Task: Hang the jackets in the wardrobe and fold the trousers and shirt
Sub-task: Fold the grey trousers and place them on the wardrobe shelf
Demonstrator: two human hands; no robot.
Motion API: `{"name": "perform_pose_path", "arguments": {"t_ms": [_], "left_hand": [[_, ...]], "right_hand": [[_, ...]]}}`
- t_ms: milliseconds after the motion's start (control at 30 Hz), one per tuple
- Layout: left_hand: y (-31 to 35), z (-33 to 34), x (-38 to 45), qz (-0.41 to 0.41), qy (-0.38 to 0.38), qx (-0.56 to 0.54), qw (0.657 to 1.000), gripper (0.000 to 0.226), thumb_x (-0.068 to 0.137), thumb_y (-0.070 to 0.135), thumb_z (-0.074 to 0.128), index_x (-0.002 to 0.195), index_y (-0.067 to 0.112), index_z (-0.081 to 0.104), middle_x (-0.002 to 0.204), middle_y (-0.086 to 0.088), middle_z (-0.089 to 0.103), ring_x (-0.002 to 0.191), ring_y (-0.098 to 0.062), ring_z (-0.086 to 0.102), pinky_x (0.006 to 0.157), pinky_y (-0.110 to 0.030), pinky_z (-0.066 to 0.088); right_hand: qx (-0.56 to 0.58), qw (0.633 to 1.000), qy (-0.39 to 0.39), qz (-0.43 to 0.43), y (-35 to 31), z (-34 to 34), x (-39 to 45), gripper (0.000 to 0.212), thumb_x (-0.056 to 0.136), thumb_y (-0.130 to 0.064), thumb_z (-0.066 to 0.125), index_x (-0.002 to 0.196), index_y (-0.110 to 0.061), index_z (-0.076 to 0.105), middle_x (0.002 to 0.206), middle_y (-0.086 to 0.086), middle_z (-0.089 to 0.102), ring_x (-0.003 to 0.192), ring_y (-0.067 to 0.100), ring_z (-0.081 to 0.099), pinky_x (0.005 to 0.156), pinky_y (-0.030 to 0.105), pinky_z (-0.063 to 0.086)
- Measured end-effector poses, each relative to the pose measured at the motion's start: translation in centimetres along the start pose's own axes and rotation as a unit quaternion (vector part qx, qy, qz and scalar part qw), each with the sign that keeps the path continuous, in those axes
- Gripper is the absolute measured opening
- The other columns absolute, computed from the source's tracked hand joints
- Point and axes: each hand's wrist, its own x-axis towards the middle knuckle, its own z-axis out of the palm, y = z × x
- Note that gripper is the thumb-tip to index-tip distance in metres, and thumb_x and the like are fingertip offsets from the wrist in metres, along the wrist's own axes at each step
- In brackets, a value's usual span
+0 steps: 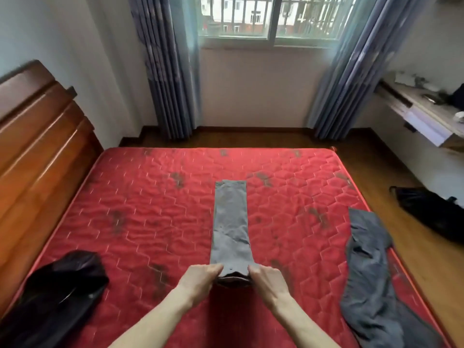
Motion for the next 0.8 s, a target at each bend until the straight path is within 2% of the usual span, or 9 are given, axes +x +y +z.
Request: {"name": "perform_pose_path", "arguments": {"t_ms": [100,200,367,500,567,633,733,767,800], "left_hand": [[0.5,4.6,-1.9,0.005,-0.043,0.017,0.999,0.034,0.081,-0.001,0.048,0.11,0.014,0.055,0.11,-0.01,0.07,0.106,-0.041,0.065,0.078,-0.046,0.043],[0.3,9.4,-2.9,0.016,-0.081,0.024,0.996,0.038,0.081,-0.002,0.05,0.115,0.015,0.053,0.117,-0.007,0.065,0.112,-0.036,0.062,0.084,-0.046,0.045],[-0.4,18.3,-4.1,0.064,-0.139,0.036,0.988,0.024,0.097,0.01,0.05,0.121,0.014,0.052,0.124,-0.006,0.058,0.119,-0.03,0.055,0.09,-0.043,0.046],[-0.8,23.9,-4.3,0.078,-0.2,0.046,0.976,0.028,0.1,0.016,0.052,0.127,0.015,0.047,0.127,-0.005,0.055,0.119,-0.029,0.054,0.087,-0.04,0.044],[-1.2,26.4,-4.1,0.084,-0.252,0.04,0.963,0.043,0.094,0.019,0.06,0.134,0.016,0.045,0.13,-0.004,0.055,0.121,-0.027,0.055,0.085,-0.04,0.045],[-1.8,28.7,-3.8,0.08,-0.316,0.028,0.945,0.061,0.084,0.033,0.07,0.139,0.019,0.045,0.13,-0.003,0.058,0.119,-0.027,0.058,0.085,-0.037,0.047],[-2.8,31.8,-3.4,0.068,-0.319,0.015,0.945,0.058,0.086,0.05,0.065,0.135,0.021,0.054,0.122,-0.002,0.067,0.113,-0.028,0.065,0.086,-0.038,0.051],[-3.1,32.7,-3.2,0.062,-0.287,0.009,0.956,0.049,0.09,0.05,0.061,0.13,0.021,0.057,0.118,-0.002,0.068,0.112,-0.028,0.065,0.085,-0.039,0.051],[-3.4,33.5,-3.0,0.052,-0.245,-0.004,0.968,0.041,0.093,0.046,0.058,0.124,0.019,0.059,0.114,-0.002,0.067,0.111,-0.027,0.064,0.085,-0.04,0.051]], "right_hand": [[0.015,0.998,-0.049,-0.028,-0.7,5.2,-2.2,0.03,0.096,-0.003,0.045,0.123,-0.016,0.051,0.111,0.013,0.073,0.104,0.037,0.071,0.079,0.045,0.052],[0.027,0.993,-0.098,-0.06,-1.1,10.3,-3.9,0.026,0.099,-0.006,0.043,0.123,-0.015,0.051,0.116,0.011,0.067,0.106,0.037,0.068,0.077,0.045,0.049],[0.03,0.983,-0.152,-0.099,-1.0,19.3,-5.2,0.026,0.102,-0.011,0.042,0.126,-0.016,0.05,0.122,0.009,0.053,0.11,0.036,0.061,0.075,0.049,0.05],[0.02,0.976,-0.192,-0.097,-1.3,26.3,-6.1,0.049,0.098,-0.008,0.05,0.145,-0.017,0.04,0.127,0.008,0.052,0.116,0.035,0.058,0.077,0.048,0.054],[0.0,0.974,-0.203,-0.103,-1.6,29.5,-6.7,0.064,0.097,-0.007,0.053,0.156,-0.016,0.029,0.13,0.01,0.052,0.117,0.035,0.058,0.078,0.047,0.054],[-0.004,0.967,-0.229,-0.109,-1.9,32.1,-7.1,0.068,0.098,-0.014,0.055,0.159,-0.017,0.025,0.133,0.011,0.05,0.121,0.034,0.055,0.083,0.046,0.052],[0.015,0.96,-0.26,-0.105,-2.4,35.1,-7.9,0.062,0.096,-0.061,0.052,0.141,-0.019,0.048,0.125,0.009,0.056,0.116,0.032,0.056,0.082,0.043,0.05],[0.026,0.967,-0.232,-0.098,-2.6,35.7,-8.1,0.061,0.095,-0.069,0.046,0.126,-0.018,0.059,0.115,0.008,0.061,0.109,0.031,0.06,0.078,0.041,0.051],[0.041,0.981,-0.17,-0.087,-3.0,36.2,-8.1,0.056,0.097,-0.067,0.043,0.108,-0.017,0.065,0.103,0.006,0.064,0.099,0.03,0.063,0.072,0.04,0.052]]}}
